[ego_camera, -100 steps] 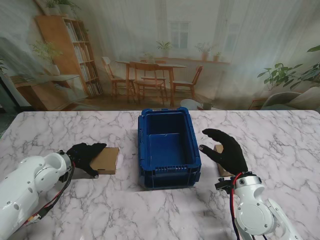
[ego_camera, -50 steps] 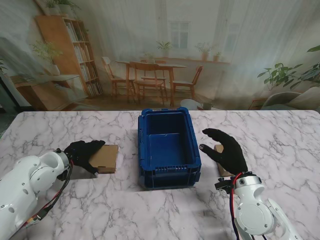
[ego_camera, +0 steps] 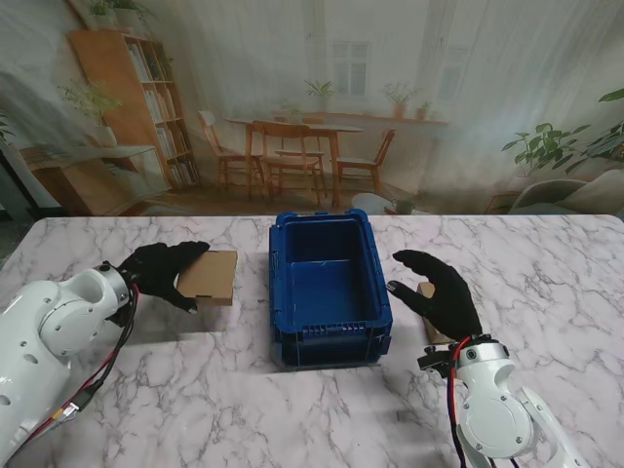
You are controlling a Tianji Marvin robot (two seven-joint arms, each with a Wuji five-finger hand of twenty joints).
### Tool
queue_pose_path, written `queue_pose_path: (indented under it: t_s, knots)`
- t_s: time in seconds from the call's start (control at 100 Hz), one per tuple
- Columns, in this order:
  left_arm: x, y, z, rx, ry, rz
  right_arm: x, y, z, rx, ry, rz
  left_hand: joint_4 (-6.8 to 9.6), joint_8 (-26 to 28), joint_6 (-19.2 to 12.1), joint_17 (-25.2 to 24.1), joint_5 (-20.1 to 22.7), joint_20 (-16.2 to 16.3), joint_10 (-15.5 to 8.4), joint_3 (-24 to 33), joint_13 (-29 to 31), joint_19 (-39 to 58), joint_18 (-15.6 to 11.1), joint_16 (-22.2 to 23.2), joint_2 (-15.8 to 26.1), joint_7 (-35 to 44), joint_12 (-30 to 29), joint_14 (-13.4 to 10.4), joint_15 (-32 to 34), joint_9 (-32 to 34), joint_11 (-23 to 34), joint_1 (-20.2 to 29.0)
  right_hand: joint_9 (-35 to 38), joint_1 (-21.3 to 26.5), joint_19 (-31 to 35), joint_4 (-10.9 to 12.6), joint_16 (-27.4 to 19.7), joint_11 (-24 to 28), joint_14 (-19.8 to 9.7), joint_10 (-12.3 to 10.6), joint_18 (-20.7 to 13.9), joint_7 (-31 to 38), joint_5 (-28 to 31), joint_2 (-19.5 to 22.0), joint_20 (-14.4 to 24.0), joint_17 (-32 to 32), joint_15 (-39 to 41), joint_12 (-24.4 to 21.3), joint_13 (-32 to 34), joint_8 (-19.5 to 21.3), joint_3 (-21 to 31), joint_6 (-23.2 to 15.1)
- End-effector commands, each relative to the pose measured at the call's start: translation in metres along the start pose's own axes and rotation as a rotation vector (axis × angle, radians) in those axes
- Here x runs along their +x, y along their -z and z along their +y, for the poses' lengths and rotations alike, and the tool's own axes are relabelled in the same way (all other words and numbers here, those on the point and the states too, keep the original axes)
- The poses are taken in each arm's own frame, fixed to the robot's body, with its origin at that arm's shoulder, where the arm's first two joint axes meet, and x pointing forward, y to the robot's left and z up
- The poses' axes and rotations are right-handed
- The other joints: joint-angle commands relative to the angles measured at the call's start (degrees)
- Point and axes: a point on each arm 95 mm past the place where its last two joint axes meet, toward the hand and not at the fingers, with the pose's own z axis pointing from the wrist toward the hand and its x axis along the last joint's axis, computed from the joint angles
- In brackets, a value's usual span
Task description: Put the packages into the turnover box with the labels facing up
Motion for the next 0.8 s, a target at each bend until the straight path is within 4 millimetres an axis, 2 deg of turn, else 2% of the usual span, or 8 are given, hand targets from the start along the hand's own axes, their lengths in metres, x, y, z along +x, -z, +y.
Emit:
queue_pose_path:
  t_s: [0.0, 0.4, 0.51, 0.66, 0.71, 0.77, 0.79]
  knots:
    - [0.007, 0.001, -0.025, 0.059, -0.004, 0.016, -0.001, 0.001, -0.001, 0.007, -0.001, 0.006, 4.92, 5.64, -7.07, 0.46, 7.53, 0.81, -6.85, 26.24, 1.52, 1.68, -1.45, 0.87, 12.65, 13.26, 5.58, -0.47, 1.04, 9.35, 11.38, 14.5, -1.3, -0.98, -0.19, -0.56, 0.55, 1.2, -1.5, -1.04, -0.54, -0.64, -1.69, 1.46, 1.28, 0.14, 0.57, 0.15, -0.3, 1.1, -0.66, -0.6]
    - [0.04, 0.022, -0.113, 0.223, 0.019, 0.161, 0.0, 0.003, 0.0, 0.034, 0.026, 0.043, 4.46, 4.74, -6.82, 0.52, 8.35, 0.87, -6.45, 25.16, 1.78, 1.57, -0.93, 0.57, 13.46, 12.69, 5.08, 0.21, 0.25, 9.98, 10.18, 15.0, -1.78, -0.97, 0.83, -0.56, 0.37, 0.61, -1.34, -1.0, -0.61, -0.68, -1.68, 1.33, 1.46, 0.03, 0.32, -0.11, -0.68, 1.06, -0.68, -1.23]
    - [0.056, 0.023, -0.131, 0.234, 0.055, 0.215, 0.001, 0.001, -0.001, 0.043, 0.068, 0.072, 4.47, 4.46, -6.75, 0.77, 8.89, 0.86, -6.21, 24.95, 2.14, 1.53, -0.73, 0.41, 13.37, 12.34, 4.87, 0.39, 0.1, 10.43, 9.84, 15.14, -3.63, -1.31, 1.2, -0.72, 0.22, -0.15, -1.55, -1.23, -0.81, -3.2, -7.45, 0.89, 1.41, 0.13, 0.0, -0.41, -1.11, 0.18, -1.11, -1.5]
    - [0.078, 0.016, -0.145, 0.22, 0.062, 0.287, 0.002, 0.0, -0.002, 0.044, 0.139, 0.123, 4.39, 4.17, -6.71, 1.0, 9.43, 0.78, -6.09, 24.58, 2.38, 1.32, -0.29, 0.23, 13.35, 11.82, 4.65, 0.59, -0.08, 10.8, 9.37, 15.17, -8.89, -2.46, 1.64, -0.86, -0.05, -1.85, -1.83, -1.53, -1.66, -6.36, -15.46, -2.22, 1.26, 0.1, -0.62, -1.36, -2.34, -1.25, -1.03, -3.37]
    - [0.085, 0.012, -0.148, 0.216, 0.065, 0.31, 0.004, -0.001, -0.002, 0.04, 0.148, 0.138, 4.39, 4.15, -6.76, 1.13, 9.61, 0.78, -6.08, 24.51, 2.51, 1.31, -0.21, 0.19, 13.37, 11.74, 4.63, 0.54, -0.1, 11.0, 9.32, 15.1, -10.32, -3.41, 2.09, -1.01, -0.2, -1.7, -1.94, -1.67, -1.85, -6.85, -17.86, -3.76, 0.98, -0.09, -0.83, -2.15, -2.7, -2.35, 0.5, -4.19]
    - [0.094, 0.005, -0.15, 0.206, 0.073, 0.333, 0.006, -0.003, -0.001, 0.04, 0.152, 0.162, 4.39, 4.16, -6.87, 1.24, 9.7, 0.78, -6.17, 24.41, 2.62, 1.31, -0.14, 0.16, 13.34, 11.66, 4.63, 0.55, -0.1, 11.14, 9.28, 15.01, -11.77, -3.5, 2.23, -1.38, -0.32, -1.92, -2.16, -2.05, -2.2, -7.78, -20.96, -5.07, 0.9, -0.27, -1.13, -2.4, -3.41, -2.96, -0.51, -4.9]
    - [0.097, 0.003, -0.151, 0.204, 0.074, 0.34, 0.007, -0.003, -0.001, 0.042, 0.153, 0.176, 4.39, 4.18, -6.92, 1.3, 9.76, 0.78, -6.18, 24.38, 2.66, 1.31, -0.21, 0.16, 13.32, 11.67, 4.65, 0.48, -0.09, 11.26, 9.3, 14.96, -12.24, -2.67, 2.49, -1.31, -0.37, -1.24, -2.31, -2.14, -2.33, -7.22, -21.74, -4.89, 0.74, -0.5, -1.2, -2.44, -3.56, -3.37, -2.4, -5.07]
